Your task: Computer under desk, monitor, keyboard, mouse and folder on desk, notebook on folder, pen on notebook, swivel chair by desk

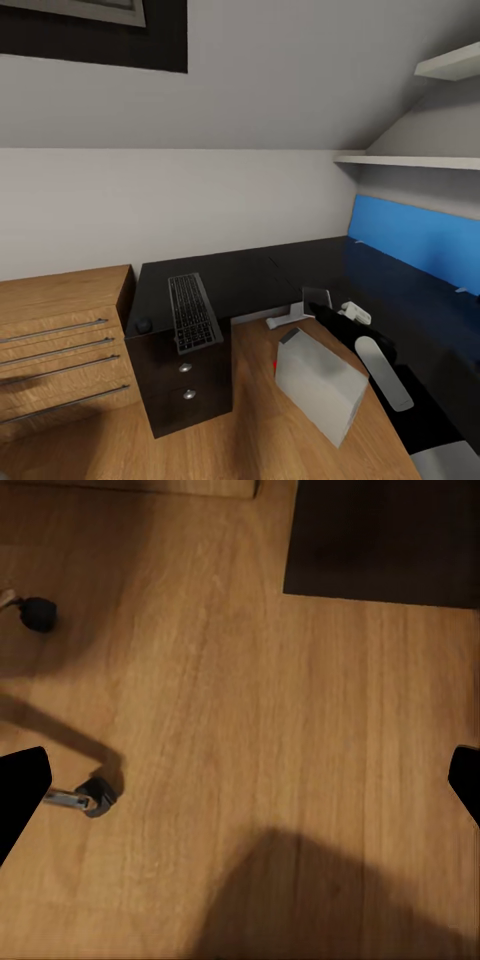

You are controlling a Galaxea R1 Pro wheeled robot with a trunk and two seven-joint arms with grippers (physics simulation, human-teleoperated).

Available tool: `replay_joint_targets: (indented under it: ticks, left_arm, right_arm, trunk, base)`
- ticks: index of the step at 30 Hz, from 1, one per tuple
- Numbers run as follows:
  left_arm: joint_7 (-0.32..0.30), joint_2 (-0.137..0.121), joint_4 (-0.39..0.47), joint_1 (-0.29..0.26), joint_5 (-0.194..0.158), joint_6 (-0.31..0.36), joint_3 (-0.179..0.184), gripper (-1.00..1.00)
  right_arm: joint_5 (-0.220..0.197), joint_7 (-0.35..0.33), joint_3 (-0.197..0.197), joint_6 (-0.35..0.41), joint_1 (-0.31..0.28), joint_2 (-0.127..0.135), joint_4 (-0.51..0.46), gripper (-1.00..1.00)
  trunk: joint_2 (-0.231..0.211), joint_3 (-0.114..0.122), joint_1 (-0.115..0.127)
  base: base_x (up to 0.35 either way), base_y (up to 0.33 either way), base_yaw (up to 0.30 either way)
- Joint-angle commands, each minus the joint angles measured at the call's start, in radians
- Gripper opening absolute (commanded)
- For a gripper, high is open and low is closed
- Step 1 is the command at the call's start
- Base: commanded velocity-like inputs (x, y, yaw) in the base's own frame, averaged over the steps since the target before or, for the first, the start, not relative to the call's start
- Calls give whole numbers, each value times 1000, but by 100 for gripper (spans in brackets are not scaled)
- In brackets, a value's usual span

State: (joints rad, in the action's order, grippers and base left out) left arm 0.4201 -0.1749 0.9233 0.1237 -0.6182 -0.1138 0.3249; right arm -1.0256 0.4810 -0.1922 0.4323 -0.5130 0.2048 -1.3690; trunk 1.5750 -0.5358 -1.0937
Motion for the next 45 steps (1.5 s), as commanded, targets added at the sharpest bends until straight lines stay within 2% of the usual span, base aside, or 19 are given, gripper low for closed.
replay_joint_targets:
  ticks: [1,2,13,21,27,32,37,45]
  left_arm:
    - [7,-1,4,0,-11,-7,5,100]
    - [7,-1,11,0,-11,-7,5,100]
    - [13,-1,23,0,-11,-7,5,100]
    - [14,0,22,0,-11,-7,5,100]
    - [13,1,22,0,-11,-7,5,100]
    - [13,2,22,0,-11,-7,5,100]
    - [12,7,22,0,-11,-7,5,100]
    - [11,10,21,0,-11,-6,6,100]
  right_arm:
    - [-8,8,-2,-8,-1,-1,4,100]
    - [-8,6,-3,-44,-1,-9,24,100]
    - [-6,5,-5,-222,0,-44,96,100]
    - [-7,4,-6,-354,0,-110,151,100]
    - [-7,4,-5,-388,0,-168,191,100]
    - [-8,4,-4,-396,0,-207,207,100]
    - [-10,5,-4,-398,0,-223,213,100]
    - [-10,1,0,-409,0,-230,227,100]
  trunk:
    - [1,-1,0]
    - [8,-4,-4]
    - [85,-38,-46]
    - [141,-64,-77]
    - [183,-82,-100]
    - [218,-98,-119]
    - [253,-114,-138]
    - [309,-139,-169]
  base:
    - [-14,5,-2]
    - [-7,3,-1]
    - [-2,1,0]
    - [0,0,0]
    - [0,0,0]
    - [0,0,0]
    - [0,0,0]
    - [0,0,0]
